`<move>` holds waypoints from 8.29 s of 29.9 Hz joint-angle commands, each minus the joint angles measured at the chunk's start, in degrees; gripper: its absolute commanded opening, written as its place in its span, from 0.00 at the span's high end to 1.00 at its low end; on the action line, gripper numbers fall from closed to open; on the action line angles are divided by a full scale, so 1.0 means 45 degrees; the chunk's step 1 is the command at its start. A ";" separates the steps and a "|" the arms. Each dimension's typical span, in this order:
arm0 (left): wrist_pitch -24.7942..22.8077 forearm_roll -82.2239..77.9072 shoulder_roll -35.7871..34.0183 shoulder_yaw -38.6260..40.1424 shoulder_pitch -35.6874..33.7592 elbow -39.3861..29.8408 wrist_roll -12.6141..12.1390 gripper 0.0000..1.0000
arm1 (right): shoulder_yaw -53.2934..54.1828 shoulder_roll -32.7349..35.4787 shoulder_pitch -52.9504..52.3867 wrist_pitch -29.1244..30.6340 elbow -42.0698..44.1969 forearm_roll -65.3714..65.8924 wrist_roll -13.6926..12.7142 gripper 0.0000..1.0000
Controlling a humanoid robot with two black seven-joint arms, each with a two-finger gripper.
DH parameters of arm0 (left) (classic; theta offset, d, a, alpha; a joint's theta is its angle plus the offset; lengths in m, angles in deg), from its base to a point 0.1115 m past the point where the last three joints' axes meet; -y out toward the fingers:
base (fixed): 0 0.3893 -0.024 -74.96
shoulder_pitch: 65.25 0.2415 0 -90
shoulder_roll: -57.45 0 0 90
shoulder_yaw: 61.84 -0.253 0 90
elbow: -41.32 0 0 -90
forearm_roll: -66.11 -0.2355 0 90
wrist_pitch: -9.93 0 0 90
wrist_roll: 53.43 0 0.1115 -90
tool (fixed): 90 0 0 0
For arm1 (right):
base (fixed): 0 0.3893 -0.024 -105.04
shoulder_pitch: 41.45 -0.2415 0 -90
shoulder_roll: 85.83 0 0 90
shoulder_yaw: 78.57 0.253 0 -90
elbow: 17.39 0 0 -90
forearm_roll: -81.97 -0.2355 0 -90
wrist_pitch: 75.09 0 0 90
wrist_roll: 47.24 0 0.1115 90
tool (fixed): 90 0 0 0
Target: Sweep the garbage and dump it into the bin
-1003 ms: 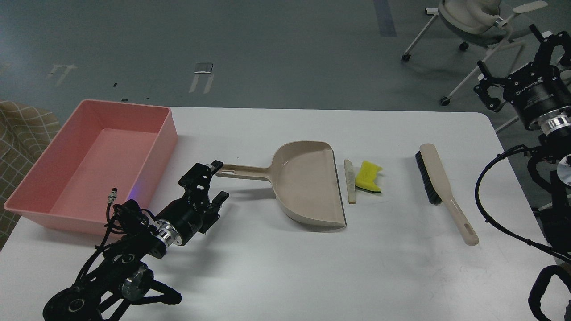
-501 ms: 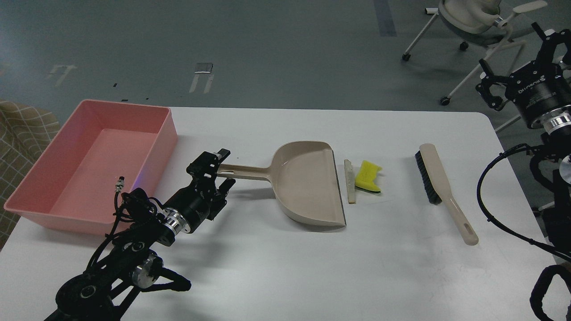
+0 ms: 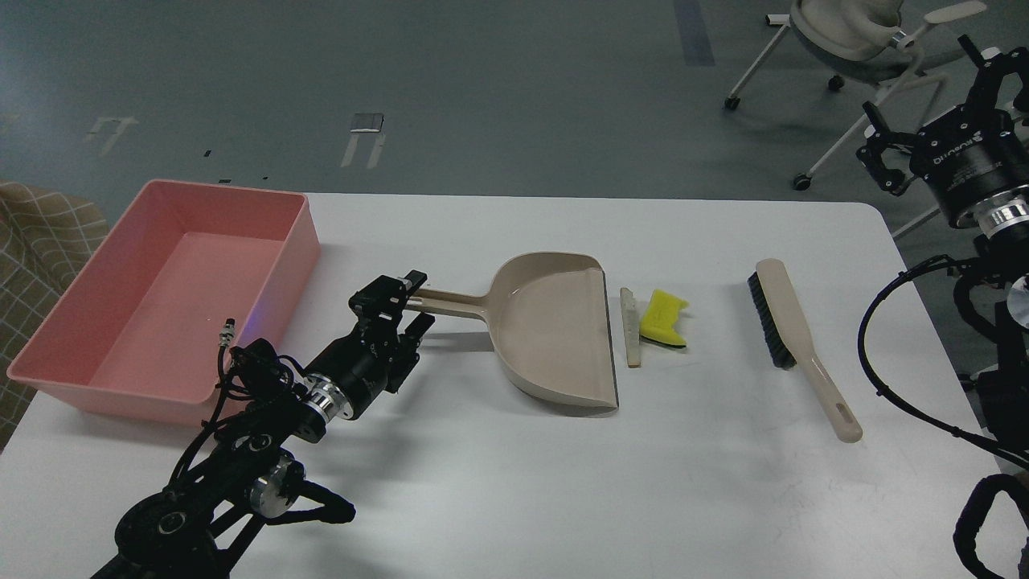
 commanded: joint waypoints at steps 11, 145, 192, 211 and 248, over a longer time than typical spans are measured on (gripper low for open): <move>-0.0042 0.0020 0.0678 0.0000 -0.0710 0.1209 0.0011 0.19 | -0.0001 0.0013 0.0021 0.0000 -0.0004 0.0000 0.0000 0.00; 0.0310 -0.2304 -0.0903 -0.0937 -0.1062 0.0682 0.1515 1.00 | -0.9240 0.7905 0.5138 0.0000 -0.9047 1.1229 -0.1425 0.16; 0.0349 -0.2284 -0.0805 -0.1015 -0.0867 0.0780 0.1690 1.00 | -0.9122 0.6772 0.5490 0.0000 -0.9555 1.1934 -0.2070 1.00; 0.1033 -0.2382 -0.0786 -0.1894 -0.0925 0.1483 0.1612 1.00 | -0.9298 0.4722 0.5470 0.0000 -0.9887 1.1875 -0.2109 1.00; 0.1052 -0.2186 -0.1391 -0.1679 -0.1121 0.0468 0.1573 1.00 | -1.0099 0.3565 0.2755 0.0000 -0.9848 1.0879 -0.2792 1.00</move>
